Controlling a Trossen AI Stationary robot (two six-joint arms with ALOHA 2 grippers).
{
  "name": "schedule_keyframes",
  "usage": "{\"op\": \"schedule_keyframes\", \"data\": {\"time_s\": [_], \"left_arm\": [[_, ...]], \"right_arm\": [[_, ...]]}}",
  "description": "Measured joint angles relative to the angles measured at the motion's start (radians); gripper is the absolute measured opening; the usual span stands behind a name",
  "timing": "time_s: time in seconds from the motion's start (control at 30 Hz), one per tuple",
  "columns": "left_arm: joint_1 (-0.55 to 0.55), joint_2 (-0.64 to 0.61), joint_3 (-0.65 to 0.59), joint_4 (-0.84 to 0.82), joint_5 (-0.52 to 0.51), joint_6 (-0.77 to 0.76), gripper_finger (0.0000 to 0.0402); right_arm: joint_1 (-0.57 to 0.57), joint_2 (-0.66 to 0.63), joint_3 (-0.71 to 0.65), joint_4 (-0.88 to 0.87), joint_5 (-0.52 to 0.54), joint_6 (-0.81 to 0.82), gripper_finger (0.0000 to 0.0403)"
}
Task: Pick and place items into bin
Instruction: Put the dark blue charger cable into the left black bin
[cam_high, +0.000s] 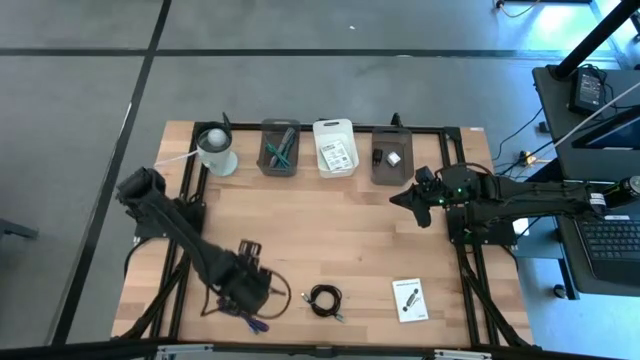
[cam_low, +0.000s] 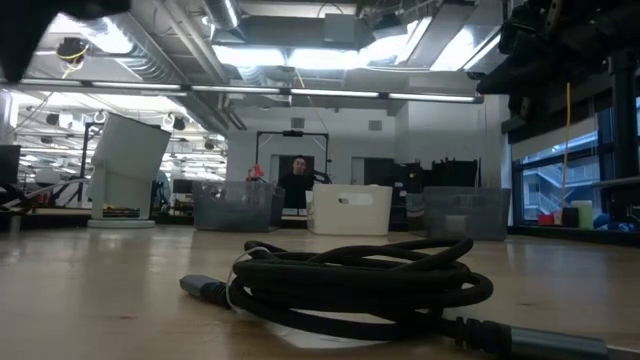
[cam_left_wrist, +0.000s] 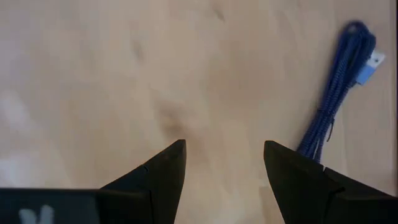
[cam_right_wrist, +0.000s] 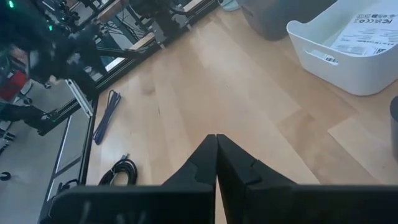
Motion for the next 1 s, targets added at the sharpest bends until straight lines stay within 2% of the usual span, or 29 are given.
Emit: {"op": "schedule_keyframes", "data": {"time_s": [0.13, 0.37, 0.67, 0.8, 1.0], "left_arm": [[-0.049, 0.101, 0.0, 0.044, 0.042, 0.007, 0.021], [-0.115, 0.239, 0.0, 0.159, 0.205, -0.018, 0.021], [-0.176, 0.33, 0.0, 0.19, 0.212, -0.03, 0.0203], [-0.182, 0.352, 0.005, 0.184, 0.214, -0.034, 0.0165], [-0.179, 0.359, 0.004, 0.184, 0.223, -0.04, 0.0067]], "right_arm": [[0.0, 0.0, 0.0, -0.002, 0.0, -0.02, 0.0011], [0.0, 0.0, 0.0, -0.005, 0.001, -0.021, 0.0011], [0.0, 0.0, 0.0, -0.014, 0.001, -0.017, 0.0011], [0.0, 0.0, 0.0, -0.013, 0.001, -0.017, 0.0011], [0.0, 0.0, 0.0, -0.013, 0.001, -0.017, 0.0011]]}}
